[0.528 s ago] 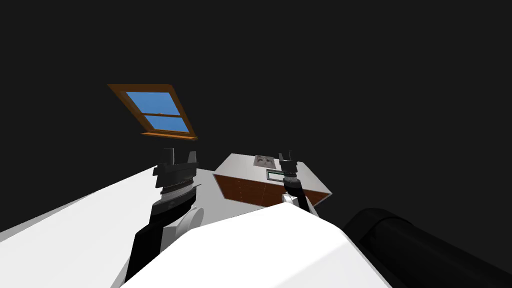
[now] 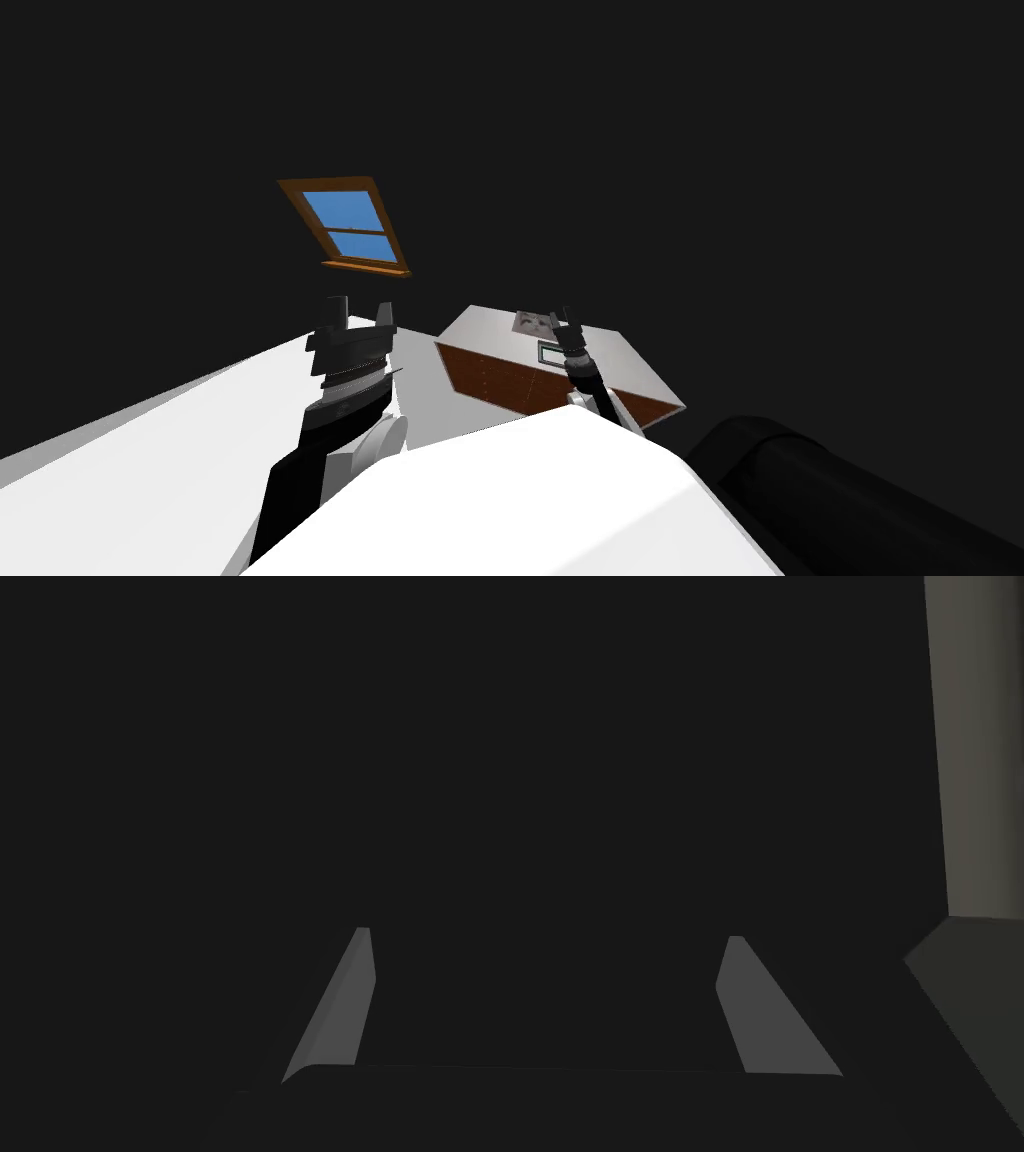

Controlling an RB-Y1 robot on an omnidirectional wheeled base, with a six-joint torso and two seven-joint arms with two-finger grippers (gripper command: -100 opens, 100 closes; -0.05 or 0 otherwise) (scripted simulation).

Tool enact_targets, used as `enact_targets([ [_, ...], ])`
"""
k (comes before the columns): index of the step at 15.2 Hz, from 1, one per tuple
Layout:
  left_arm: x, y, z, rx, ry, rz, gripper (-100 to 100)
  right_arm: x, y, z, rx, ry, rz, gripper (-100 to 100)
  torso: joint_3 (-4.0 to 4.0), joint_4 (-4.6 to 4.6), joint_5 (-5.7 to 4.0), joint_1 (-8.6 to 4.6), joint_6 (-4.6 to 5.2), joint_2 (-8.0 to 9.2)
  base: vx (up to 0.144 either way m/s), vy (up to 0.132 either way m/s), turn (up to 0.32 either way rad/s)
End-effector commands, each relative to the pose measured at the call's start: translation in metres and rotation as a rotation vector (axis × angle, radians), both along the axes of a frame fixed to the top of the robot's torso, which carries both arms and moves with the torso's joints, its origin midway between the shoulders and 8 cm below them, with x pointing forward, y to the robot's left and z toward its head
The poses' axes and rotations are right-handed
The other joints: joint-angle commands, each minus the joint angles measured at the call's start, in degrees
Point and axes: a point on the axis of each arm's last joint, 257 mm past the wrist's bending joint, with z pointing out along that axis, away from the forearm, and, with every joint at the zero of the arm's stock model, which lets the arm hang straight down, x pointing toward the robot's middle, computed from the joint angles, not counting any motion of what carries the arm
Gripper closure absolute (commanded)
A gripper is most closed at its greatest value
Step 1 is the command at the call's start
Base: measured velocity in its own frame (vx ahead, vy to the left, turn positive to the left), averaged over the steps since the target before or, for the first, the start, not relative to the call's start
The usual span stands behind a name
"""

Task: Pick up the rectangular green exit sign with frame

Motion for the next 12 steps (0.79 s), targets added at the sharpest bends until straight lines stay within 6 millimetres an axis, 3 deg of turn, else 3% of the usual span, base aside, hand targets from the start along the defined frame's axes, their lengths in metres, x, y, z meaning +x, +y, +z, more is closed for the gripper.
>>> enact_targets([
  [1,0.0,0.0,0.0,0.0,0.0,0.0,0,0.005,0.004,-0.016,-0.052,0.04,0.021,-100,0.0,0.0,0.0,0.0,0.0,0.0,-0.009,-0.038,0.215],
  [6,0.0,0.0,0.0,0.0,0.0,0.0,0,0.012,0.011,-0.045,-0.153,0.104,0.062,-100,0.0,0.0,-0.01,-0.01,-0.01,-0.01,-0.008,-0.038,0.194],
  [9,0.0,0.0,0.0,0.0,0.0,0.0,0,0.017,0.014,-0.076,-0.237,0.17,0.09,-100,0.0,0.0,0.0,-0.01,0.01,0.0,-0.014,-0.039,0.24],
  [11,0.0,0.0,0.0,0.0,0.0,0.0,0,0.017,0.015,-0.077,-0.258,0.174,0.099,-100,0.0,0.0,-0.01,-0.02,0.01,0.01,-0.012,-0.036,0.114],
  [12,0.0,0.0,0.0,0.0,0.0,0.0,0,0.018,0.015,-0.095,-0.302,0.209,0.113,-100,0.0,0.0,0.0,0.0,0.04,0.0,-0.009,-0.028,0.19],
])
